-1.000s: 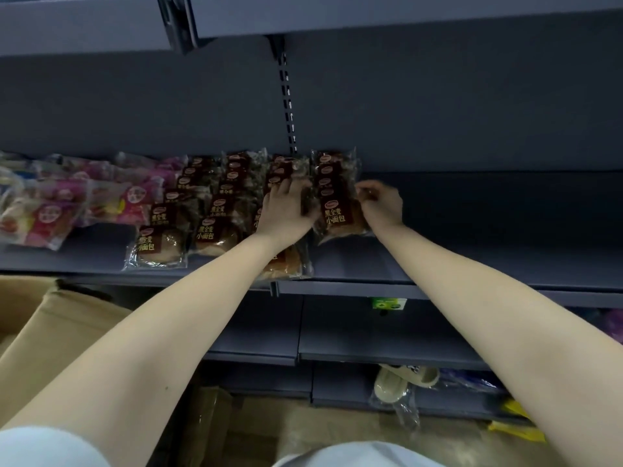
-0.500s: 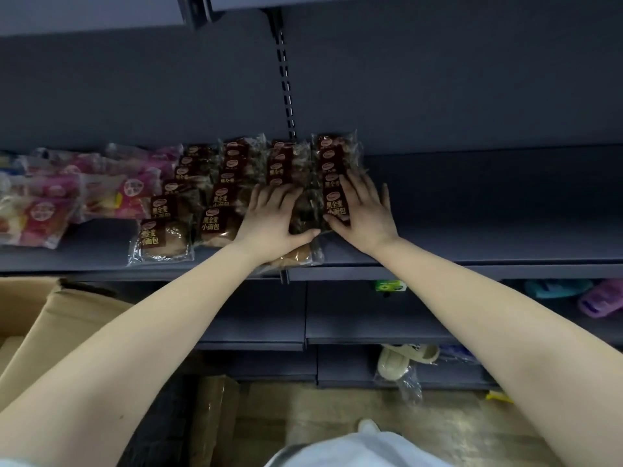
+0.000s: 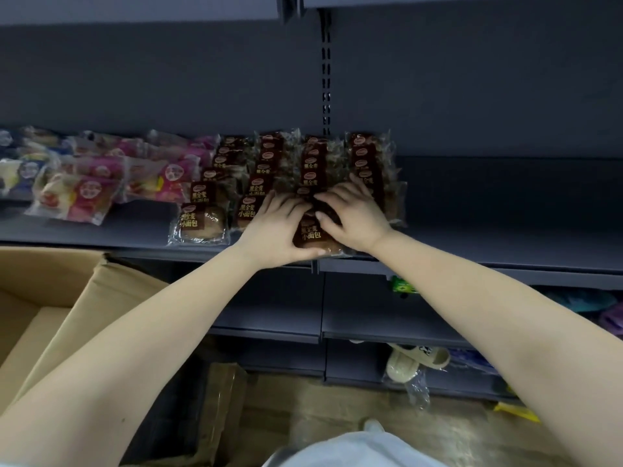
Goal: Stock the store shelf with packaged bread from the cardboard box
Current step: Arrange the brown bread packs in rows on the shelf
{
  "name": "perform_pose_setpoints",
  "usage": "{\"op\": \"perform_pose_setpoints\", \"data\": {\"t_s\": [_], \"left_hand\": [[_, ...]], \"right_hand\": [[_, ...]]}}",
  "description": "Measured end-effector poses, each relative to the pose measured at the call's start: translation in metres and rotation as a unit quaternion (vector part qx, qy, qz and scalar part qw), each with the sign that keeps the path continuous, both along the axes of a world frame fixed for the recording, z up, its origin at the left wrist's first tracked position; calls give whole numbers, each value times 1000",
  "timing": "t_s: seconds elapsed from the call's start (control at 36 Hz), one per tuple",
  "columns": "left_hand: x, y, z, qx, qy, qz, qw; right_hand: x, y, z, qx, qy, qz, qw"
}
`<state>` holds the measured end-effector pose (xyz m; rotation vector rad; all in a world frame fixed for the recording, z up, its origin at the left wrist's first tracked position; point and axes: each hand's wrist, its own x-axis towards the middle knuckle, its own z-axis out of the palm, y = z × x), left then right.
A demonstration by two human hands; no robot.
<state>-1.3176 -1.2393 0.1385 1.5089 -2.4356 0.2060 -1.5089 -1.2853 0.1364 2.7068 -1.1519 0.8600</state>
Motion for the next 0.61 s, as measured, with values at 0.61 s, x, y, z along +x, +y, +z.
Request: {"op": "perform_pose_setpoints", "data": {"t_s": [0.61], "left_hand": [[12,-1,1,30,42,89,995]], "right_hand": [[-5,11,2,90,84,-49,991]]}}
